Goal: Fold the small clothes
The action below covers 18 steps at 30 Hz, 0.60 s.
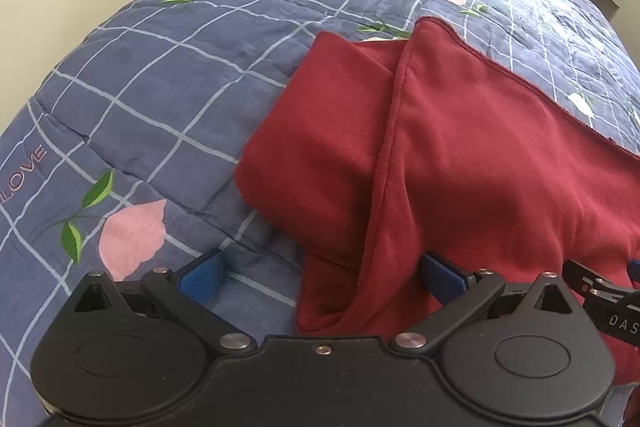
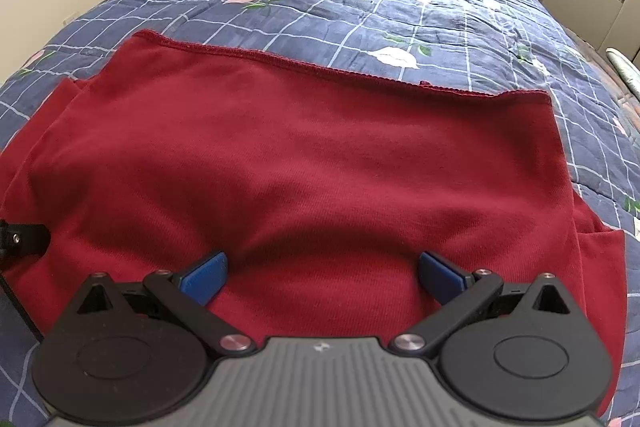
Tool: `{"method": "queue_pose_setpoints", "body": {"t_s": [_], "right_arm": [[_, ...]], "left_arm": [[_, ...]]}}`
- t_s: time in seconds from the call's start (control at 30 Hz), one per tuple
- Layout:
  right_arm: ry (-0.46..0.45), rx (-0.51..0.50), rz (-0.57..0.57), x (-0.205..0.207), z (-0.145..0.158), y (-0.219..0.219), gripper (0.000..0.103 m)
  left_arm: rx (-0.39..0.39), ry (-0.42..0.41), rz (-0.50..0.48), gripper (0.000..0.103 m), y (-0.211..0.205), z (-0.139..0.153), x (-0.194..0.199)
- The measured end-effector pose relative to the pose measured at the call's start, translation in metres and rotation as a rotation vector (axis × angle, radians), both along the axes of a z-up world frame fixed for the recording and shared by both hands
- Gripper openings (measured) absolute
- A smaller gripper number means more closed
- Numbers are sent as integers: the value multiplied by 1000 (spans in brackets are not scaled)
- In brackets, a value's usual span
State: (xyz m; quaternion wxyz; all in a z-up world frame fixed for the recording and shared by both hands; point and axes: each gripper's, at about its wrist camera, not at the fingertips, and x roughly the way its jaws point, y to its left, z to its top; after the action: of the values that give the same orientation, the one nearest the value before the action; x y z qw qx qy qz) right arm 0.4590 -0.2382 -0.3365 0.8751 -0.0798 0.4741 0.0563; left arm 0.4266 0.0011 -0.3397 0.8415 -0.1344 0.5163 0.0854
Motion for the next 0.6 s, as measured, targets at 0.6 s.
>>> {"method": "queue_pose_setpoints", "body": {"t_s": [0.6], "right_arm": [[-64, -3, 138, -21, -4, -8, 103]], "left_arm": [[-121, 34, 98, 102, 11, 2, 12]]}}
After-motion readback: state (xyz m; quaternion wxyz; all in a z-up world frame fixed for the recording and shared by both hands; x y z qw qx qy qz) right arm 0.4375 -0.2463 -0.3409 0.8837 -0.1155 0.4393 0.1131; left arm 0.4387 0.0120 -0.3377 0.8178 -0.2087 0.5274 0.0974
